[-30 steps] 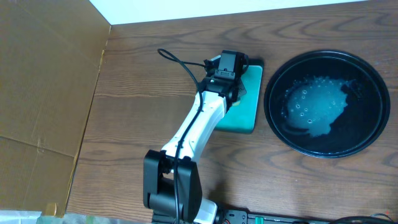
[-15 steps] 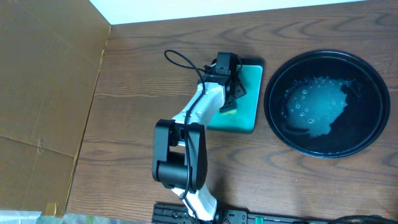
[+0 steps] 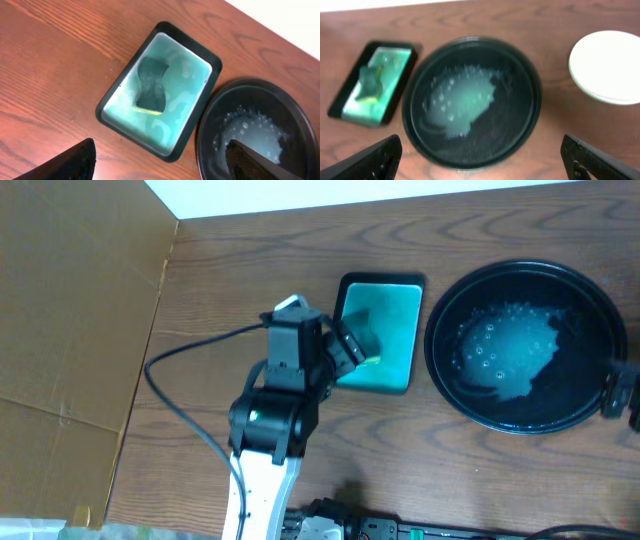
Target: Clean dirty plates on tray and stack at the side
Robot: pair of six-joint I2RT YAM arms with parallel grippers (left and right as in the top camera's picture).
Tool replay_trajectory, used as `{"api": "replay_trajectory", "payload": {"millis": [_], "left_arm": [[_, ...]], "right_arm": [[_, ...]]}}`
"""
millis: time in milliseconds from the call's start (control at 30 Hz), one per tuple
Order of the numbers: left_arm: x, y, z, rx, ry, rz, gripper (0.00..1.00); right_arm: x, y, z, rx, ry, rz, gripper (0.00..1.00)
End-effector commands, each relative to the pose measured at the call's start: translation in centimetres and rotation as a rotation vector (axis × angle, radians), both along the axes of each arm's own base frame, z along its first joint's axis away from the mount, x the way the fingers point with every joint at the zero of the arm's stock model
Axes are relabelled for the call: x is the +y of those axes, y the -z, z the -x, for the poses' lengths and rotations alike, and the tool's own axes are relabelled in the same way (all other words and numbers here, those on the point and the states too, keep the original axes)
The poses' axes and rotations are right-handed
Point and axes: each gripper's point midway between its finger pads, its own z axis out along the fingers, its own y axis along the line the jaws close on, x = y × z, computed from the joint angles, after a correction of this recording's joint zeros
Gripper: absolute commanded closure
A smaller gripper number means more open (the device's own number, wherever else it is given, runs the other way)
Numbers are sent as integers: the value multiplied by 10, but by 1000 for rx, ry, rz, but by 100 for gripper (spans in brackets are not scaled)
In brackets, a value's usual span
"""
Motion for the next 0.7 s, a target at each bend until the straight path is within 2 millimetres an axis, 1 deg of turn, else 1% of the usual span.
{"api": "replay_trajectory", "payload": {"millis": [0,33,67,200,333,500,567,667], "left_arm": [[3,-17,10,-53,0,-1,17],[3,-19,12,-60,0,0,17],[3,-20,12,-64,0,1,17],[3,-17,11,-55,0,0,17],[3,-14,10,-45,0,-2,17],[2,-13,9,-39,0,-3,17],[2,-13,9,-39,0,-2,17],[2,-13,9,-39,0,-3,17]], "right_arm": [[12,25,12,82,-57,-19,1],[19,29,15,103,-89,-42,1],[21,32,16,118,-99,-46,1],[20,40,17,155,-97,-33,1],[20,42,18,168,-96,-28,1],[17,45,19,154,-141,35,1],[11,49,17,132,-121,43,1],[-3,57,8,29,-63,2,1]]}}
